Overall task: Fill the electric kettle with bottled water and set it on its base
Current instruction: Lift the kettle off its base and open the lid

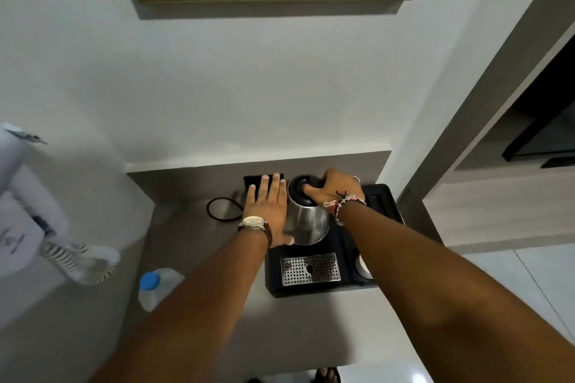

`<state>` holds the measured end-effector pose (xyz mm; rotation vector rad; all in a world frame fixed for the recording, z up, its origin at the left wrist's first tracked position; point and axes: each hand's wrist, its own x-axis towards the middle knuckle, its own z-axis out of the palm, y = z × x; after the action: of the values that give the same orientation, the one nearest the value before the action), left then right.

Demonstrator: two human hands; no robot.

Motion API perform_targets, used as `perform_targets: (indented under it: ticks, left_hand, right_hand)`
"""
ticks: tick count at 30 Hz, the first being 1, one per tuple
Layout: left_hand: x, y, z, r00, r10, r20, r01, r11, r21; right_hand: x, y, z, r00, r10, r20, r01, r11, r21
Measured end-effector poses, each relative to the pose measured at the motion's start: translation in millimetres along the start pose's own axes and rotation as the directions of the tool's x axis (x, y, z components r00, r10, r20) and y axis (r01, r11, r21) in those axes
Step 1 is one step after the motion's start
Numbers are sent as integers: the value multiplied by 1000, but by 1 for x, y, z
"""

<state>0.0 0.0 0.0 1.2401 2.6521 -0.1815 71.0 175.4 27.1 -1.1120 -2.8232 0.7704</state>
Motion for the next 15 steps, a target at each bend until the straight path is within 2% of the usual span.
perform_targets:
  ticks: [3,6,10,13,15]
  left_hand:
    - [-5,-1,-5,1000,24,19,-24,1000,4]
    - [-5,-3,-5,1000,26,13,-26,1000,-14]
    - [-1,-5,1,999,30,-11,-30,999,-38]
    - [4,-6,8,999,13,-47,-18,995,-98]
    - [9,-7,11,998,-8,-68,-3,987,-159]
  right_hand:
    - [-1,6,-13,1000,-9,26,7,997,74]
    - [0,16,-20,999,6,46,-17,968,250]
    - [1,45,-16,997,76,10,-71,866,495]
    - [-2,62,2,986,163,30,-149,792,592]
    - [1,68,19,988,153,9,-127,783,609]
